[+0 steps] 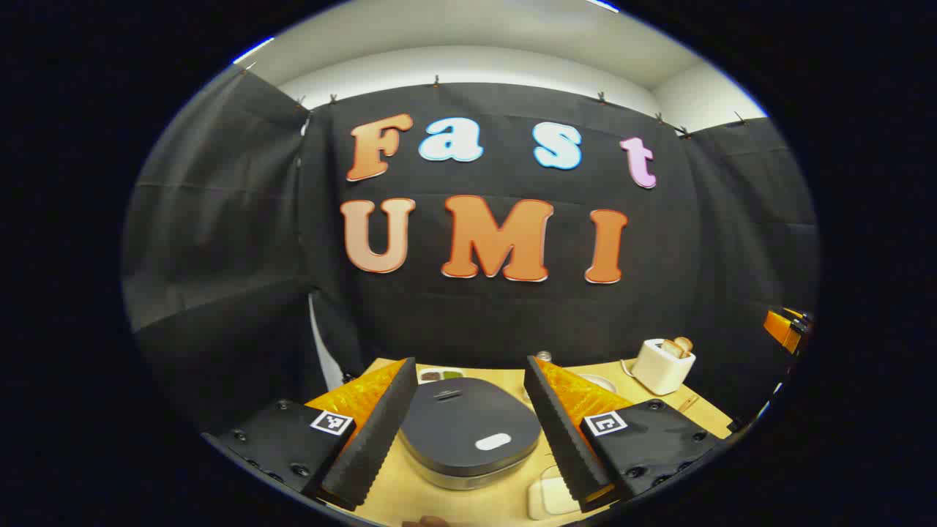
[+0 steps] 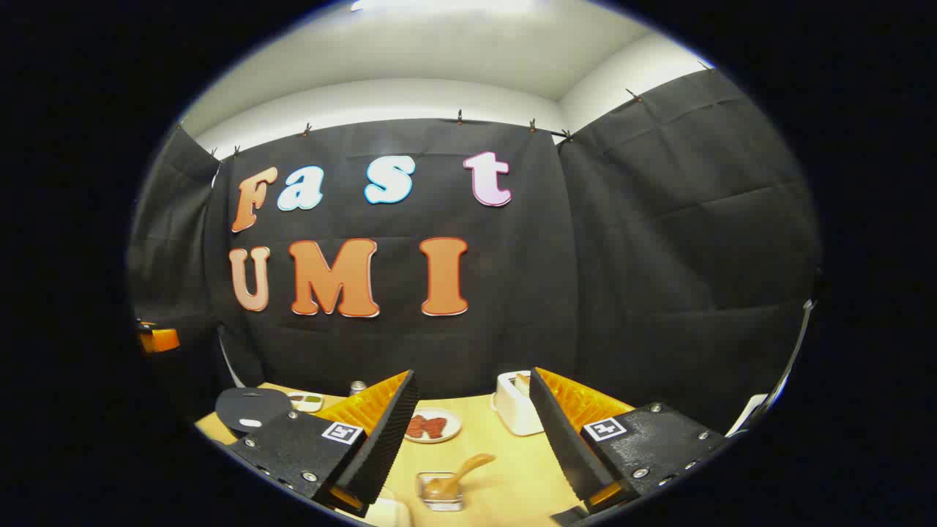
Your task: Close the left gripper, press the button to open the rice cooker; take a wooden spoon from the chopstick holder with the right hand, scoop a spoonful of rice and pour it into the rice cooker, then put the wooden spoon back into the chopstick holder.
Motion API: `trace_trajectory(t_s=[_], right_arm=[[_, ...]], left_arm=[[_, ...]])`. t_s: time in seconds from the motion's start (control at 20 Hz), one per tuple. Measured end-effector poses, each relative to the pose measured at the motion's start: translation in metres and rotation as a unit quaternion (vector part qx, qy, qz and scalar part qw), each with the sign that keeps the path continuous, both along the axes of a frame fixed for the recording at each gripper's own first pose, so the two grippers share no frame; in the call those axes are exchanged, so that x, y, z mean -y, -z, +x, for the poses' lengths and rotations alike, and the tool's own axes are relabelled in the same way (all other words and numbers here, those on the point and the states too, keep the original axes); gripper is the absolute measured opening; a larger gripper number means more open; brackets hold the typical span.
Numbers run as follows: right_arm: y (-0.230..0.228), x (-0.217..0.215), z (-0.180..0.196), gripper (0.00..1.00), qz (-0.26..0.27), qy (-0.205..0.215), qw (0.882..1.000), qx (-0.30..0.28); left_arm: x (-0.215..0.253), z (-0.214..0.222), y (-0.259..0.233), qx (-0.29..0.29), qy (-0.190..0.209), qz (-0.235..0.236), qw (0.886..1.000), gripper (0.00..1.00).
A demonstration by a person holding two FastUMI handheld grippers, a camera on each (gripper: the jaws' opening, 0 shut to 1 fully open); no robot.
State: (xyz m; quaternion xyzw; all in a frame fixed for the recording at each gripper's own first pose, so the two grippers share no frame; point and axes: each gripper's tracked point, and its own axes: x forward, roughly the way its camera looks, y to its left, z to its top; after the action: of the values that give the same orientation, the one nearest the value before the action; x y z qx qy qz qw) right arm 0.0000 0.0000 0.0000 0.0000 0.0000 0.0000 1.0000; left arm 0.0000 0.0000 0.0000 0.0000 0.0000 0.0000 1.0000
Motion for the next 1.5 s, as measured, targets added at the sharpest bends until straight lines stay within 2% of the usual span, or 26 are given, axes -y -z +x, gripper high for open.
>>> trace_trajectory(t_s=[0.05, 0.1, 0.2, 0.4, 0.5, 0.8, 1.0, 1.2, 1.5], right_arm=[[0.002, -0.013, -0.004, 0.99, 0.005, -0.004, 1.0, -0.006], [0.003, -0.023, -0.008, 0.94, 0.011, -0.006, 1.0, -0.012], [0.001, -0.034, -0.014, 0.94, 0.019, -0.008, 1.0, -0.021], [-0.004, -0.032, -0.016, 0.94, 0.0, -0.006, 1.0, -0.024], [-0.001, -0.026, -0.018, 0.94, 0.0, -0.005, 0.999, -0.04], [-0.011, -0.001, -0.011, 0.94, -0.017, 0.016, 0.999, -0.029], [-0.009, 0.0, -0.003, 0.94, -0.01, 0.012, 0.999, -0.033], [-0.006, 0.0, 0.006, 0.94, -0.006, 0.006, 0.999, -0.036], [-0.001, -0.007, 0.016, 0.94, -0.014, -0.006, 0.999, -0.044]], left_arm=[[-0.014, -0.005, -0.002, -0.002, -0.007, -0.005, 1.0, 0.99], [-0.022, -0.01, -0.003, -0.003, -0.009, -0.009, 1.0, 0.99], [-0.027, -0.015, -0.007, -0.003, -0.006, -0.007, 1.0, 0.99], [-0.026, -0.015, -0.008, 0.003, -0.012, 0.016, 1.0, 0.99], [-0.016, -0.018, -0.005, 0.004, 0.0, 0.008, 1.0, 1.0], [0.013, -0.008, -0.013, 0.008, 0.007, 0.012, 1.0, 0.99], [0.026, -0.002, -0.023, 0.015, 0.012, 0.029, 0.999, 1.0], [0.038, 0.005, -0.019, 0.001, 0.018, 0.012, 1.0, 1.0], [0.045, 0.015, -0.017, 0.0, 0.012, 0.028, 1.0, 0.39]])
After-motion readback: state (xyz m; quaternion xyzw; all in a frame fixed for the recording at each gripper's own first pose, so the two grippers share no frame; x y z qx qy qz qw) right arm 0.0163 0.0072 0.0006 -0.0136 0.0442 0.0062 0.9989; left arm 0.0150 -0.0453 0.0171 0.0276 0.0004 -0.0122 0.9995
